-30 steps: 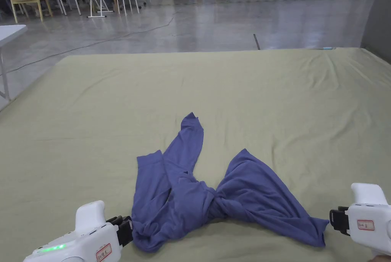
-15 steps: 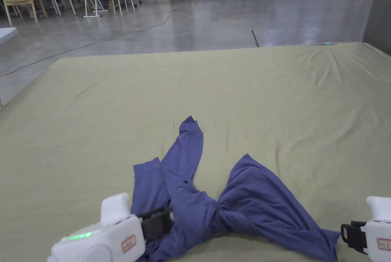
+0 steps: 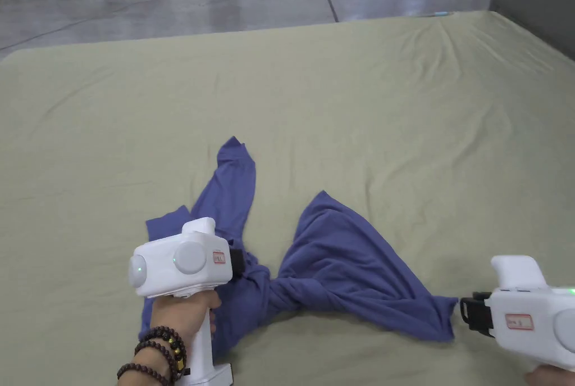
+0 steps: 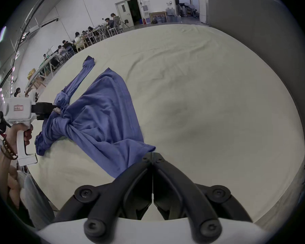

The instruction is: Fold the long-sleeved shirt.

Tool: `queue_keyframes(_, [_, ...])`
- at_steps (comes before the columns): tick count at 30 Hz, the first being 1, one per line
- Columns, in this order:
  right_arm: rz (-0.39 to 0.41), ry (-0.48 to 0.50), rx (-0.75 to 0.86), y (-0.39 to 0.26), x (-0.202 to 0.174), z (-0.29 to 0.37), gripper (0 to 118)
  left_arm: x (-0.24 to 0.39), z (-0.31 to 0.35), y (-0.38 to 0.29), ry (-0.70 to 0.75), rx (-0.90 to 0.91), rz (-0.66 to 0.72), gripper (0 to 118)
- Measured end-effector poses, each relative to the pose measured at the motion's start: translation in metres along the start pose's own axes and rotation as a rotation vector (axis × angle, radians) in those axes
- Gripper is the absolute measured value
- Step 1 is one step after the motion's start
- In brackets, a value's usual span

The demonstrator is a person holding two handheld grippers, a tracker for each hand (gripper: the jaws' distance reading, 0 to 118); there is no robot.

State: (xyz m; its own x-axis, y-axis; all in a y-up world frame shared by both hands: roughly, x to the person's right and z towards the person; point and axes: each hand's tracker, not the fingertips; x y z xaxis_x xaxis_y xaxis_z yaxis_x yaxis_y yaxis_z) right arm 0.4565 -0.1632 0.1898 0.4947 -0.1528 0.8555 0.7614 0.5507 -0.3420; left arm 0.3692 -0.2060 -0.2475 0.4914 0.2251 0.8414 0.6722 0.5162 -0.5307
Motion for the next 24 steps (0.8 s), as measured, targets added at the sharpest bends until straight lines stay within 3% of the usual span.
queue_keyframes(2, [0.006, -0.003, -0.001, 0.0, 0.002, 0.002, 7, 0.0, 0.009, 0.001, -0.012, 0.004, -0.01, 15])
queue_keyframes(3, [0.013, -0.005, 0.015, -0.002, 0.002, 0.005, 29, 0.0, 0.018, 0.001, -0.027, 0.026, -0.018, 15])
queue_keyframes(5, [0.032, -0.006, 0.027, -0.002, 0.002, 0.004, 96, -0.002, 0.044, -0.002, -0.063, 0.124, -0.02, 15])
queue_keyframes(8, [0.048, -0.014, -0.008, -0.003, -0.003, -0.005, 95, -0.006, 0.073, -0.011, -0.094, 0.173, -0.007, 15])
queue_keyframes(13, [0.0, 0.078, -0.058, -0.002, -0.017, -0.04, 92, -0.009, 0.107, -0.031, -0.132, 0.231, -0.002, 15])
queue_keyframes(15, [0.023, 0.068, -0.057, -0.003, -0.028, -0.056, 65, -0.013, 0.113, -0.039, -0.157, 0.25, 0.016, 15])
queue_keyframes(16, [0.072, -0.047, -0.032, -0.001, -0.035, -0.055, 57, -0.015, 0.117, -0.042, -0.161, 0.272, 0.019, 15])
queue_keyframes(17, [0.081, -0.018, -0.006, 0.001, -0.037, -0.05, 43, -0.017, 0.119, -0.043, -0.165, 0.295, 0.017, 15])
queue_keyframes(18, [0.058, 0.013, 0.036, 0.003, -0.034, -0.041, 14, -0.019, 0.125, -0.044, -0.169, 0.32, 0.016, 15])
queue_keyframes(19, [-0.01, 0.093, 0.099, 0.006, -0.031, -0.029, 6, -0.021, 0.133, -0.042, -0.169, 0.356, 0.018, 15])
queue_keyframes(20, [-0.032, 0.077, 0.12, 0.012, -0.031, -0.019, 6, -0.024, 0.139, -0.039, -0.182, 0.361, 0.019, 15])
queue_keyframes(24, [0.054, 0.078, 0.241, 0.064, -0.041, 0.028, 6, -0.024, 0.182, -0.002, -0.205, 0.495, 0.038, 15])
